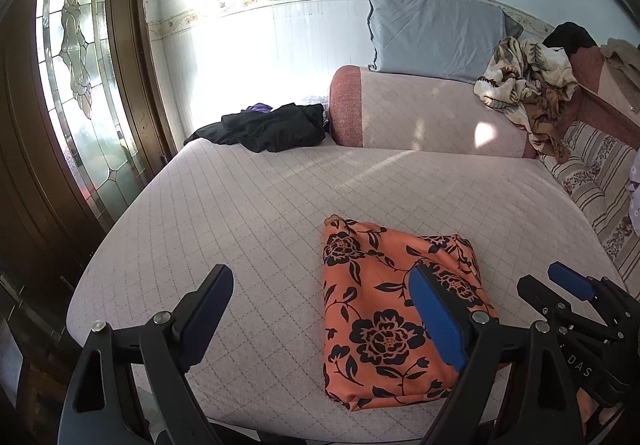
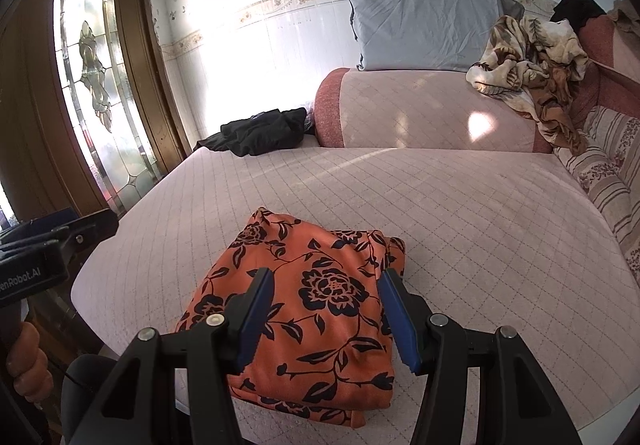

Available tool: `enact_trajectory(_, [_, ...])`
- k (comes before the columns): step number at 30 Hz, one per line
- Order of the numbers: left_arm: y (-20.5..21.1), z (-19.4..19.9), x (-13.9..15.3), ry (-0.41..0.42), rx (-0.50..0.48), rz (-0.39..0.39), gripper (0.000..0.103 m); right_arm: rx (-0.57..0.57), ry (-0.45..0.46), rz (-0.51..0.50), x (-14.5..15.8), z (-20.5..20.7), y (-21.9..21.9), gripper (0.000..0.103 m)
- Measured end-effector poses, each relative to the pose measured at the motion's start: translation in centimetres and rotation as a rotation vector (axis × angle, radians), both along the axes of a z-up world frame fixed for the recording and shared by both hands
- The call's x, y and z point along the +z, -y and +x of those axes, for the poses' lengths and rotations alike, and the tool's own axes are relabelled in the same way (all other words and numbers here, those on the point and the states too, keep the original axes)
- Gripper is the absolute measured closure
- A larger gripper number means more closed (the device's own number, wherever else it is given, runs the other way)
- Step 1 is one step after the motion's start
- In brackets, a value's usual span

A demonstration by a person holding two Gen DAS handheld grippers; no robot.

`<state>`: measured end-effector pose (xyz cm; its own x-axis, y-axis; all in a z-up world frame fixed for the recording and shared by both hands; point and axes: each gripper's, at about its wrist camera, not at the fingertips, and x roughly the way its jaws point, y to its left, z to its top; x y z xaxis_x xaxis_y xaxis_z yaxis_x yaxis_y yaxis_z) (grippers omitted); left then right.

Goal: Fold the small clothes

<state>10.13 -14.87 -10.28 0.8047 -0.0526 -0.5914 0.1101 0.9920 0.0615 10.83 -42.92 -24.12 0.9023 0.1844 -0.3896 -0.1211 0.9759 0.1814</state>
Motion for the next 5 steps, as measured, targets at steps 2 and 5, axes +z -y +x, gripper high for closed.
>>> enact_trajectory(2, [-0.1, 0.5, 0.0, 0.001, -0.004, -0.010, 0.013, 0.008, -0.003, 0.017, 0.2, 0.7, 0.0, 0.044])
enact_trajectory(5, [-0.3, 1.9, -0.1, 0.005, -0.006, -0.021, 0.013, 0.010, -0.009, 0.027, 0.6, 2.1, 0.3, 0.044])
